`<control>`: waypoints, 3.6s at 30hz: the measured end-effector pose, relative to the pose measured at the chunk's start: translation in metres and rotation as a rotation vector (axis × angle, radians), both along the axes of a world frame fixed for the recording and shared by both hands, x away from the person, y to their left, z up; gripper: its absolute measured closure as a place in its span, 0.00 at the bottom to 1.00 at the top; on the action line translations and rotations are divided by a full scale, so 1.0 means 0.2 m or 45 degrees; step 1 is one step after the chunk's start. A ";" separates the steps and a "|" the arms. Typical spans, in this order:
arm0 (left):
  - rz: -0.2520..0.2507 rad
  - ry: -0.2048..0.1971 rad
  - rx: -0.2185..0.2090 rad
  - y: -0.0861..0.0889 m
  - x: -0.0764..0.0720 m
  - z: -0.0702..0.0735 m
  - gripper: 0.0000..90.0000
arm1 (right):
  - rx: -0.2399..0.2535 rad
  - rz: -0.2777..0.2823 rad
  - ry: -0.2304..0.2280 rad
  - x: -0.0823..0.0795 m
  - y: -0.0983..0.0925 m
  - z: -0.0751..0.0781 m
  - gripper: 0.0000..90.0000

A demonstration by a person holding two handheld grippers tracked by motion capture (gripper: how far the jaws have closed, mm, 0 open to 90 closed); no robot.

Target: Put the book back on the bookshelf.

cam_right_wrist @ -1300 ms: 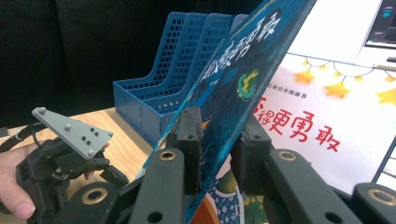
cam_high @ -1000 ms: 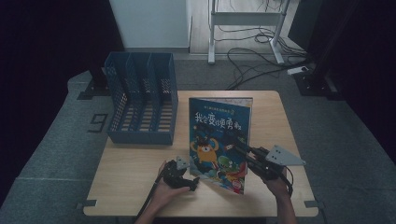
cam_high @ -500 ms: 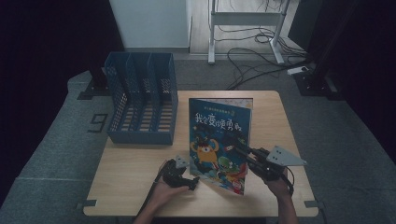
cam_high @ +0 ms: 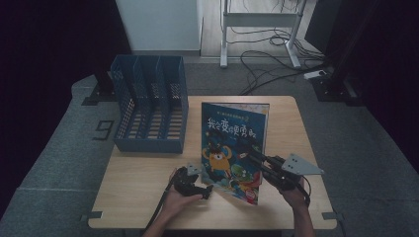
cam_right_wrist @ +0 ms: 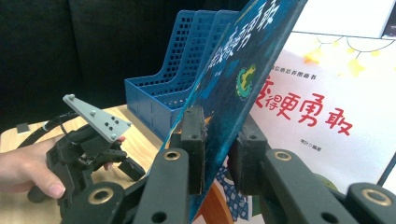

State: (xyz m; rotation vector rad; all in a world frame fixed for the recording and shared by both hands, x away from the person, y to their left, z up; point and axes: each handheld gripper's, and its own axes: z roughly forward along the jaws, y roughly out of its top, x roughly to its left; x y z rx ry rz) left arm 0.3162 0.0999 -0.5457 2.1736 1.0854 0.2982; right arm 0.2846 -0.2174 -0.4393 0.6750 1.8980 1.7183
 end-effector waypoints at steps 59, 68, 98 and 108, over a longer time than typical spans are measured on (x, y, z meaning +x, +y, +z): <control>-0.048 -0.247 -0.130 0.08 0.02 0.19 0.19 | -0.027 0.127 0.048 0.01 -0.03 -0.02 0.90; -0.023 -0.319 -0.205 0.09 0.03 0.24 0.34 | -0.029 0.130 0.072 0.01 -0.05 -0.03 0.90; -0.102 -0.417 -0.349 0.05 0.06 0.42 0.45 | -0.025 0.075 0.159 0.07 -0.15 -0.12 0.84; -0.102 -0.446 -0.342 0.06 0.03 0.42 0.52 | -0.058 -0.008 0.130 0.07 -0.14 -0.13 0.77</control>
